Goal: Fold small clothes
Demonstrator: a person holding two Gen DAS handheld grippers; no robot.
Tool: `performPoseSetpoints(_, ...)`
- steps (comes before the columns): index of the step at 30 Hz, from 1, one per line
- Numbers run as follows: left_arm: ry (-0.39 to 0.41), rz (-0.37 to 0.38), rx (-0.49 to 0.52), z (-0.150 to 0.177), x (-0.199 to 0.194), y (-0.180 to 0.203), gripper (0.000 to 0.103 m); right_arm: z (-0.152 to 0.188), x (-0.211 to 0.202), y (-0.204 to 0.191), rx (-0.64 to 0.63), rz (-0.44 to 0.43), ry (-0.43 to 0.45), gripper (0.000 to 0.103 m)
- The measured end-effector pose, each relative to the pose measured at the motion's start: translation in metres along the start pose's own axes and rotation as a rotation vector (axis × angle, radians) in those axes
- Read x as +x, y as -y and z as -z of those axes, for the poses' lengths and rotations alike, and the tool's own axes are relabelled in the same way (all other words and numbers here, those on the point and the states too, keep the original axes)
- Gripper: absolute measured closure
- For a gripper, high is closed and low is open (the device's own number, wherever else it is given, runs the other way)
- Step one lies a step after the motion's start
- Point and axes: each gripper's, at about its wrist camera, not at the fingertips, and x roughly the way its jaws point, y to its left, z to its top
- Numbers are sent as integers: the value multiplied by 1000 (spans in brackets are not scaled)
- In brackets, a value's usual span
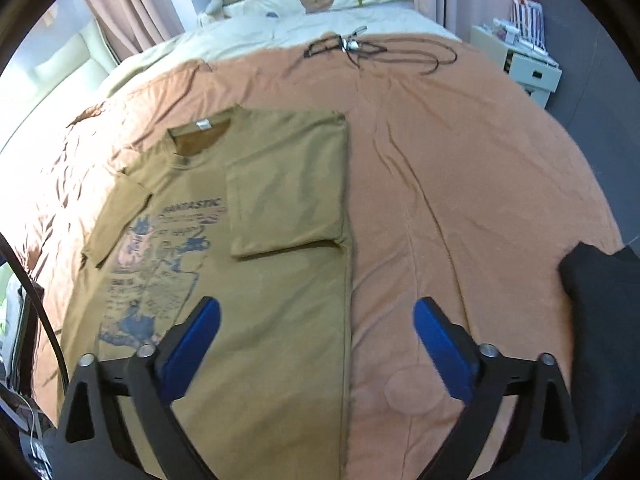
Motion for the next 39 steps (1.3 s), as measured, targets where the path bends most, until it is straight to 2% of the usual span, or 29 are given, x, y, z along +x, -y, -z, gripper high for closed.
performPoseSetpoints(5,31,-16,-21,20,-39,-15,1,17,-37,-10,-39,15,23,0)
performPoseSetpoints(16,66,-32,-70,85,-104,-30,1,58,-100,-24,-76,-23,67,0)
performPoseSetpoints(23,99,-23,-97,122,-135,-35,1,99,-141,-26,-99,-64,120,0)
performPoseSetpoints(39,180,21,-135,206,-200,-42,1,195,-204,-20,-110,-108,203,0)
